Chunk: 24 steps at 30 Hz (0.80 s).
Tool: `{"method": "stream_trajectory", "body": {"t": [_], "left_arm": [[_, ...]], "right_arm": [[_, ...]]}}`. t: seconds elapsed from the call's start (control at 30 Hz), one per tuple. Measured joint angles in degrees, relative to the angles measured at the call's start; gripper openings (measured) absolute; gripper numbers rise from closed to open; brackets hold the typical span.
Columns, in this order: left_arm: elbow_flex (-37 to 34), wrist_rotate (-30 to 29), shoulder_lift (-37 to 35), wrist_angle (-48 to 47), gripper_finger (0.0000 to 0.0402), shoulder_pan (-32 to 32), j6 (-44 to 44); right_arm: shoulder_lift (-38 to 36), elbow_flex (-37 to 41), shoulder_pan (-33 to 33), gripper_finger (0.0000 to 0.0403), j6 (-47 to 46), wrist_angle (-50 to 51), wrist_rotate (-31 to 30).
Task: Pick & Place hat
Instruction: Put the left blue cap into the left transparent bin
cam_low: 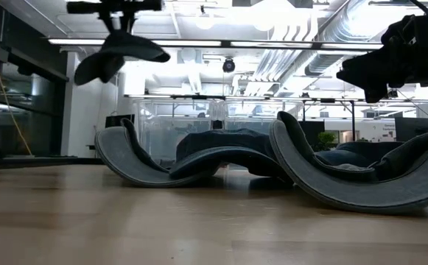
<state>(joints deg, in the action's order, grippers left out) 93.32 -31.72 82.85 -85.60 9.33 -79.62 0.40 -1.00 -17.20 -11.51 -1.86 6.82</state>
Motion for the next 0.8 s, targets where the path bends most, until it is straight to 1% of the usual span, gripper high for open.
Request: {"method": "stream_trajectory", "body": {"t": [0.13,0.3,0.43,0.57,0.7,0.8], "left_arm": [[1.9,1.5,2.0,6.5,0.0,3.3,6.1],[7.0,2.9,7.1,8.4,0.0,7.3,11.6],[13.4,3.2,11.7,11.3,0.0,10.2,17.2],[21.2,5.2,16.7,13.3,0.0,12.2,22.8],[27.4,5.4,21.4,12.6,0.0,14.4,25.7],[29.4,6.2,24.2,12.6,0.0,16.1,25.8]], "right_arm": [[0.0,0.0,0.0,0.0165,0.0,0.0,0.0],[0.0,0.0,0.0,0.0165,0.0,0.0,0.0],[0.0,0.0,0.0,0.0165,0.0,0.0,0.0],[0.0,0.0,0.0,0.0165,0.0,0.0,0.0],[0.0,0.0,0.0,0.0165,0.0,0.0,0.0],[0.0,0.0,0.0,0.0165,0.0,0.0,0.0]]}}
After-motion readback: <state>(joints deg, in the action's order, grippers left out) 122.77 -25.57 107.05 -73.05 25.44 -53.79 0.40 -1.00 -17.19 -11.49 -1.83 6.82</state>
